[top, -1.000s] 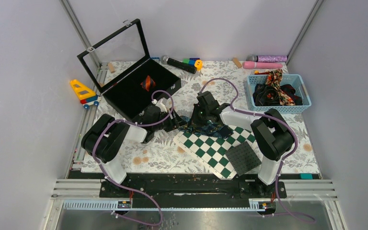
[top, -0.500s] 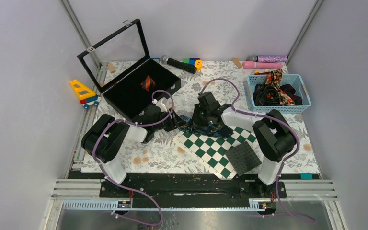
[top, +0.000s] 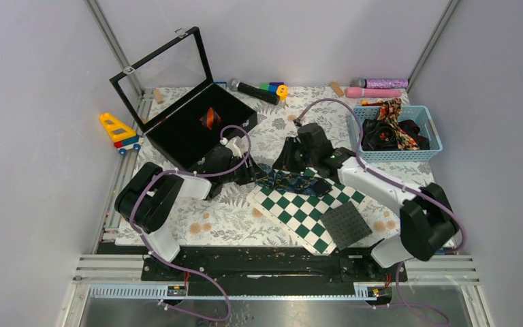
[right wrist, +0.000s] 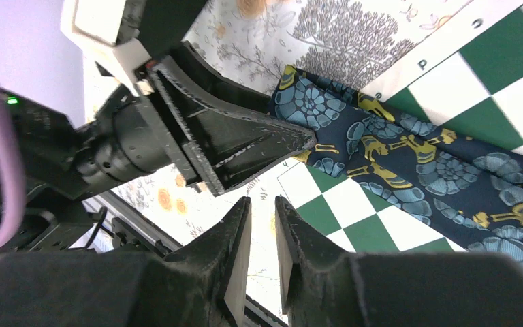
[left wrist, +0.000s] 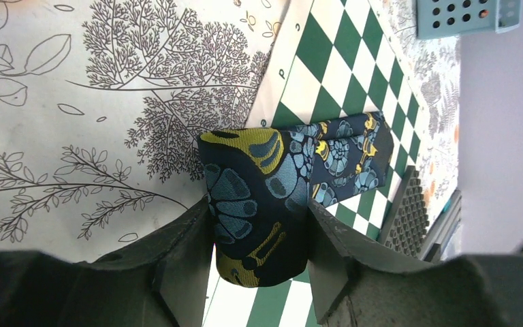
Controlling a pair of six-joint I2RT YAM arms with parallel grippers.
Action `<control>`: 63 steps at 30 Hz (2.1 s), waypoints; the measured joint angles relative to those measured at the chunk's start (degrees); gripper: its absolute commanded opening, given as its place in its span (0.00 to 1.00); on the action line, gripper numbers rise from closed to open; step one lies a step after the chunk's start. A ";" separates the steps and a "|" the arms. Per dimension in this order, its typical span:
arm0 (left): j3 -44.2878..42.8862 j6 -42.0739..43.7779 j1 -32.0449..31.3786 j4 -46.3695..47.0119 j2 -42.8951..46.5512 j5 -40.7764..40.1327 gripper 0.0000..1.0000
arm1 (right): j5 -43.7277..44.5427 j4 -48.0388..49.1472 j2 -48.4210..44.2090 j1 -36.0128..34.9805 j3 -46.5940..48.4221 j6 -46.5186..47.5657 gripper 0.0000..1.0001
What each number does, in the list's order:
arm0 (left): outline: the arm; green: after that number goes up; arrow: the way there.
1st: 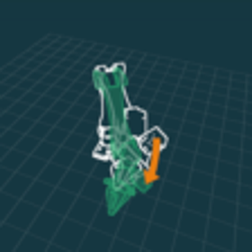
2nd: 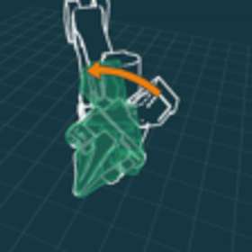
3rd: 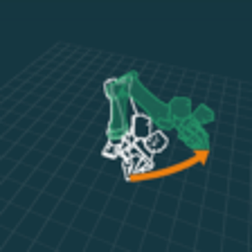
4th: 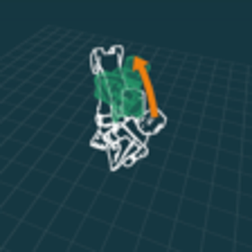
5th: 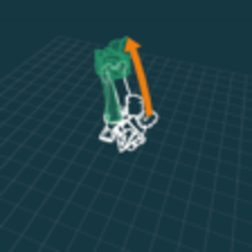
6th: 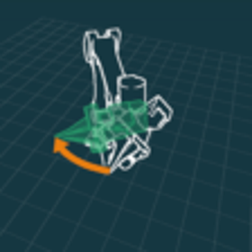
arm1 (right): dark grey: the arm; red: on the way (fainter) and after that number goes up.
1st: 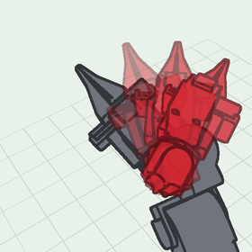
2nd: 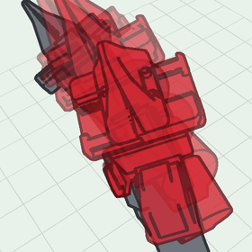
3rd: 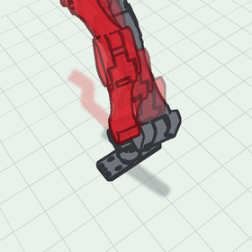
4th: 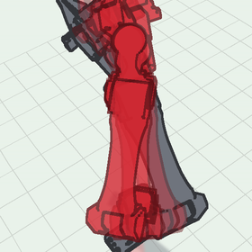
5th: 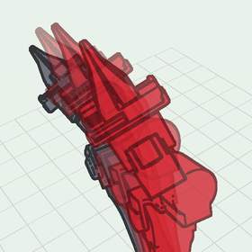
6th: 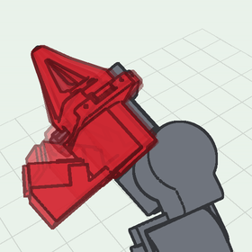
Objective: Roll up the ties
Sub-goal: Roll the tie at the center of the board.
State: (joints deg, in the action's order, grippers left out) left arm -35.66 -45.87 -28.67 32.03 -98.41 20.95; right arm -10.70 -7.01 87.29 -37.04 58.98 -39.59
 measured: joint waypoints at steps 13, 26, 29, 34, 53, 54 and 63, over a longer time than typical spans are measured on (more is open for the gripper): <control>-10.12 9.22 -4.50 -20.94 2.73 -9.38 0.46 | 3.15 -2.19 -18.16 8.59 -9.18 0.48 0.28; -23.06 19.45 -11.76 -41.90 2.67 -26.23 0.45 | 5.64 -4.52 -28.74 11.34 -12.26 1.42 0.28; -24.46 21.07 -13.38 -44.87 2.58 -29.64 0.45 | 6.34 -4.76 -30.73 11.76 -13.11 1.44 0.29; -26.51 23.19 -15.39 -48.57 1.25 -33.79 0.45 | 7.63 -5.75 -34.03 12.20 -13.16 1.99 0.30; -35.67 27.39 -21.84 -57.92 -6.88 -50.62 0.45 | 11.67 -11.06 -39.63 12.72 -12.87 4.66 0.31; -36.37 27.52 -22.32 -58.42 -7.58 -51.71 0.45 | 11.74 -11.21 -39.78 12.72 -12.87 4.81 0.31; -40.94 29.42 -26.08 -62.27 -12.52 -59.60 0.44 | 12.11 -12.48 -41.44 12.72 -11.91 5.27 0.32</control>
State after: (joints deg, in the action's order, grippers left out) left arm -76.60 -16.45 -54.74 -30.24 -110.93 -38.65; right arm 1.41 -19.49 45.84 -24.32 47.07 -34.33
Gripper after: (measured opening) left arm 0.449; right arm 0.312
